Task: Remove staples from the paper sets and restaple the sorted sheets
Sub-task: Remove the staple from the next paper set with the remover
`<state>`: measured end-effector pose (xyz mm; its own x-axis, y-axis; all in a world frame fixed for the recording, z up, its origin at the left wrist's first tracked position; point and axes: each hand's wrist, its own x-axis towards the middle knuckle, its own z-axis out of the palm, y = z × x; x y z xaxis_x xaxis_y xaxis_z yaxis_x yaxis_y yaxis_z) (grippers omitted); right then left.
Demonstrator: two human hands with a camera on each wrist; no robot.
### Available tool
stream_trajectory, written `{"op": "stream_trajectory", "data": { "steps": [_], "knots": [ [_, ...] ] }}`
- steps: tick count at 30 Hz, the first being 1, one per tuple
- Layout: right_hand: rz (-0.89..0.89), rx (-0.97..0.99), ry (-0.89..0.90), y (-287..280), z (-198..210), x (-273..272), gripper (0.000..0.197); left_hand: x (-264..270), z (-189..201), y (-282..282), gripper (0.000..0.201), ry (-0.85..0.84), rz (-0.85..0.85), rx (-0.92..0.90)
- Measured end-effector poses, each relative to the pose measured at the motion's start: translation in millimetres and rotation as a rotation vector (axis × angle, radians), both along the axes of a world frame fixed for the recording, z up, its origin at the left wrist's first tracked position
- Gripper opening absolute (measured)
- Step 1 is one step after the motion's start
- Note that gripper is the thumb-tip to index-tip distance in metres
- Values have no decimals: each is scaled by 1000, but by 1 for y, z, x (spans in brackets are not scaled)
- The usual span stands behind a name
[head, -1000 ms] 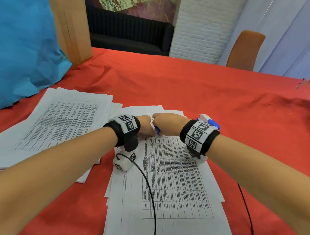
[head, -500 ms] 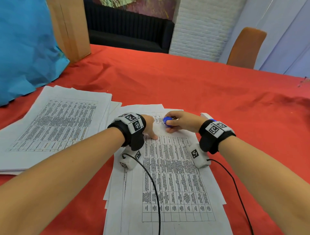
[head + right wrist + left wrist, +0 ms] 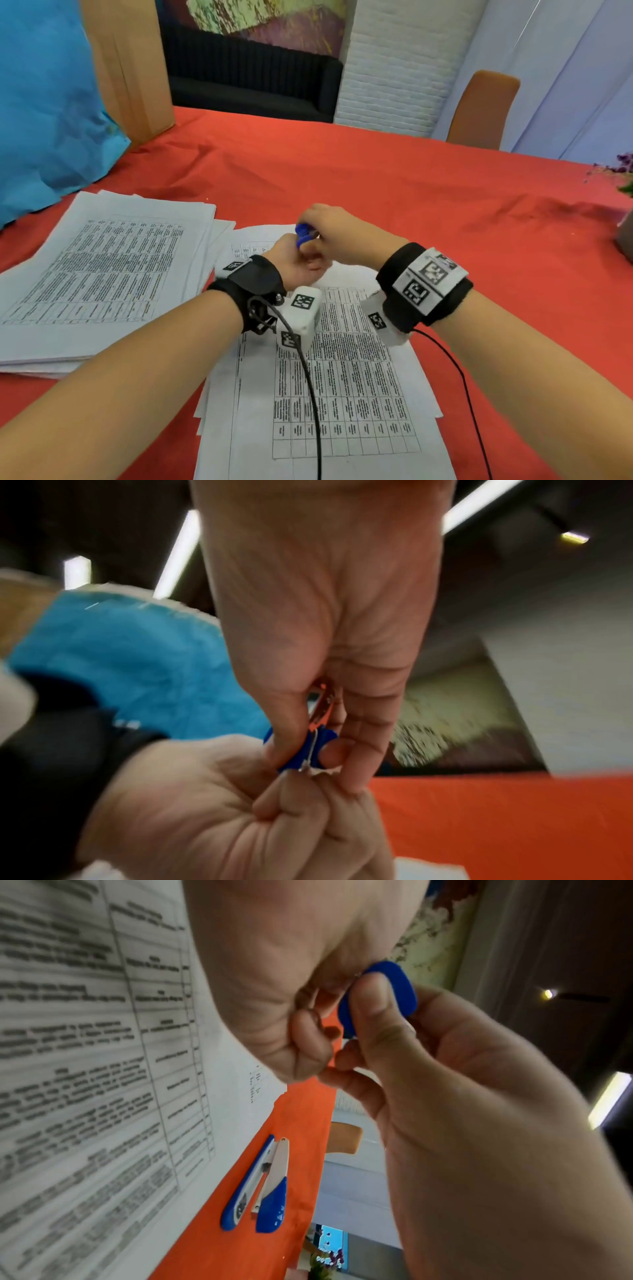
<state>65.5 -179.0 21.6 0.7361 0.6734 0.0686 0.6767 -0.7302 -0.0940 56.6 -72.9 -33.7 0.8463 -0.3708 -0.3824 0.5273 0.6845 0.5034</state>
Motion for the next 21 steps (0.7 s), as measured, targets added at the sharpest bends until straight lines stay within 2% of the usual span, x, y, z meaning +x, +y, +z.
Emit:
{"op": "stream_trajectory", "data": {
  "steps": [1, 3, 5, 7, 11, 13, 15, 17, 19, 21],
  "knots": [
    [-1, -67, -31, 2, 0, -2, 35, 0, 1, -2, 20, 1, 28, -1],
    [13, -45, -34, -3, 0, -3, 37, 4, -3, -2, 30, 2, 33, 24],
    [-24, 162, 26, -15, 2, 3, 39, 9, -8, 0, 34, 17, 3, 26],
    [-99, 384, 139, -30, 1, 10, 38, 12, -10, 4, 29, 20, -19, 31],
    [-193, 525, 326, -56, -21, 20, 35, 17, -9, 11, 31, 17, 35, 101],
    [-215, 421, 273, -60, -28, 22, 37, 15, -8, 11, 33, 1, 8, 311],
    [-213, 136, 161, -60, -33, 24, 39, 14, -11, 7, 32, -78, -87, 685],
    [-182, -74, 135, -57, -40, 24, 38, 15, -11, 3, 25, -225, -226, 1103],
    [-145, -164, 152, -51, -46, 23, 35, 16, -9, 0, 20, -384, -334, 1466],
    [-107, -225, 124, -45, -49, 23, 32, 15, -5, -2, 18, -456, -445, 1636]
  ]
}}
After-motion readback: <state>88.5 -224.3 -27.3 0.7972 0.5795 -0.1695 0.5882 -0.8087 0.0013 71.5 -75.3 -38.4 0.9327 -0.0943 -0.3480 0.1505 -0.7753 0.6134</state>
